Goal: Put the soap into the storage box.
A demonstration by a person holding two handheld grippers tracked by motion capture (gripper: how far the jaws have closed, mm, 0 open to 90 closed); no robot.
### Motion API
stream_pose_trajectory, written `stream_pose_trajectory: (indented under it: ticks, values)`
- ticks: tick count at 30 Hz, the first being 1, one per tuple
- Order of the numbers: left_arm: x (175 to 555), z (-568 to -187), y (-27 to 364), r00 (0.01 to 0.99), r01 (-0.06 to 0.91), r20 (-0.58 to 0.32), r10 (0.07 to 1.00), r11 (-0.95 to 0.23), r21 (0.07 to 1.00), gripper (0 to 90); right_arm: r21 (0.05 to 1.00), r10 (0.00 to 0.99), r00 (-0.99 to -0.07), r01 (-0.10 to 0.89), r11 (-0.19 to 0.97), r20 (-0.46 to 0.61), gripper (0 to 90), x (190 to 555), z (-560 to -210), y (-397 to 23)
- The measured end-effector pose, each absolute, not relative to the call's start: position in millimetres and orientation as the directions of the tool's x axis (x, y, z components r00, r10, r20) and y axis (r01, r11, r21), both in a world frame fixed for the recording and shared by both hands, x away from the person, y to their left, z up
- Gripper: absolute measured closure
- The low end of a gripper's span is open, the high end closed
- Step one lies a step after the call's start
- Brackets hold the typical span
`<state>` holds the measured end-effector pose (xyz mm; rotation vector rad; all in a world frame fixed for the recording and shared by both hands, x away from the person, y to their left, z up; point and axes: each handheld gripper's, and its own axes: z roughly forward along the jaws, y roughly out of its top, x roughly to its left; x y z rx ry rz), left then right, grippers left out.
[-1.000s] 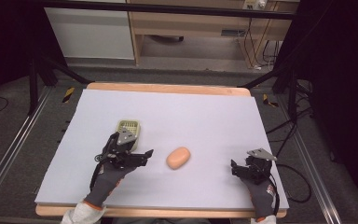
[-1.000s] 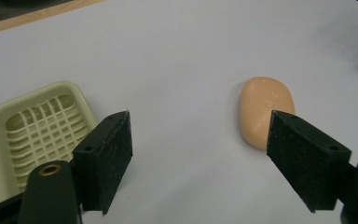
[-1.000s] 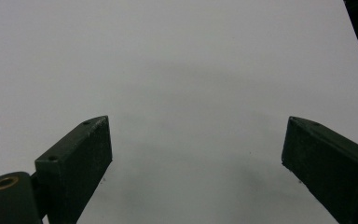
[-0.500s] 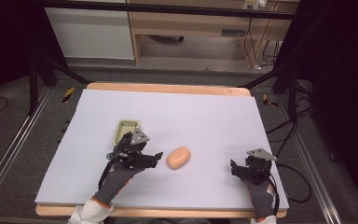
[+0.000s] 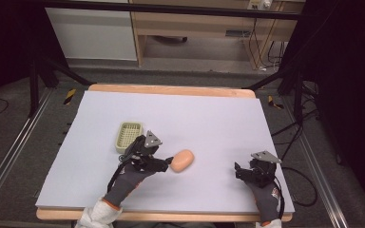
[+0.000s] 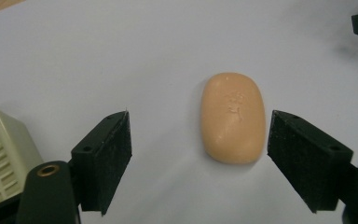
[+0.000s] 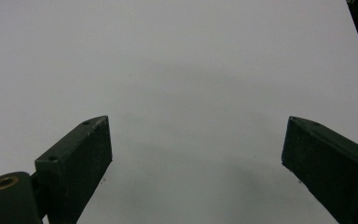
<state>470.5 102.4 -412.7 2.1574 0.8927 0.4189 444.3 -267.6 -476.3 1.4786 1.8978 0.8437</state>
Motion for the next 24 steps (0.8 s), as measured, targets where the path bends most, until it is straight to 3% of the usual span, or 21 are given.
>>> stream_pose_trajectory:
  ticks: [24]
  values:
    - [485.5,-434.0,65.1,0.753,0.473,0.002,0.659,-0.542,0.694,21.5,0.772,0.974,-0.218,0.609,0.182,-0.058,8.7,444.9,-476.4,-266.5]
